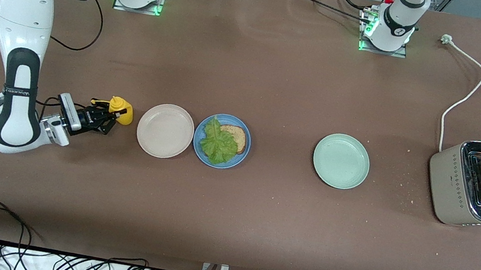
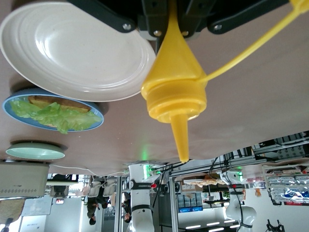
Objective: Make sandwich in blue plate with both arms
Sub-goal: 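Set down the mustard bottle while the left gripper grasps the toaster bread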
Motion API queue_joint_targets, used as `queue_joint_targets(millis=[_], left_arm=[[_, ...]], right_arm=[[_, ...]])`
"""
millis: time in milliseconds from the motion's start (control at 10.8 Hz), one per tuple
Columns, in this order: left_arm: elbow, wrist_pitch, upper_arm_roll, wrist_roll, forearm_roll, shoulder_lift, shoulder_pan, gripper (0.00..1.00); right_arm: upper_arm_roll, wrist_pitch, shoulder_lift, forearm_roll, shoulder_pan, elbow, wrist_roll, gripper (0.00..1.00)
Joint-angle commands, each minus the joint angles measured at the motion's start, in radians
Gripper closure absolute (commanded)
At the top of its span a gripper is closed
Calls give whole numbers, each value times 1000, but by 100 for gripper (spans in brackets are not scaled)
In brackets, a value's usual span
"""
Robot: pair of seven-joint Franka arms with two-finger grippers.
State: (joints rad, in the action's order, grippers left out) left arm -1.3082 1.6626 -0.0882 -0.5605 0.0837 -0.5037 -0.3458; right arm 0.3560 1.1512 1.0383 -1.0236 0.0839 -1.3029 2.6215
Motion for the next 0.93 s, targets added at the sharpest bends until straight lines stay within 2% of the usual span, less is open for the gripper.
queue_joint_targets(millis=[0, 93, 371, 557, 742, 835], left_arm=[[52, -108, 16, -36, 22, 77, -5, 100], [53, -127, 19, -36, 21, 105, -4, 100], [55, -133, 53, -38, 16, 142, 4, 100], [90, -132, 108, -36, 16, 139, 7, 100], [109, -126, 187, -26, 18, 131, 24, 100], [107, -126, 197, 11, 19, 131, 54, 100]], right_arm=[[-12, -19, 17, -49, -27, 1, 18, 32], [-18, -27, 22, -75, -51, 1, 67, 0], [-16, -19, 17, -72, -85, 11, 58, 0], [17, -8, 16, -17, -111, 11, 25, 0], [124, -4, 9, -9, -110, 13, -6, 0], [171, 4, 5, -13, -113, 14, -52, 0]])
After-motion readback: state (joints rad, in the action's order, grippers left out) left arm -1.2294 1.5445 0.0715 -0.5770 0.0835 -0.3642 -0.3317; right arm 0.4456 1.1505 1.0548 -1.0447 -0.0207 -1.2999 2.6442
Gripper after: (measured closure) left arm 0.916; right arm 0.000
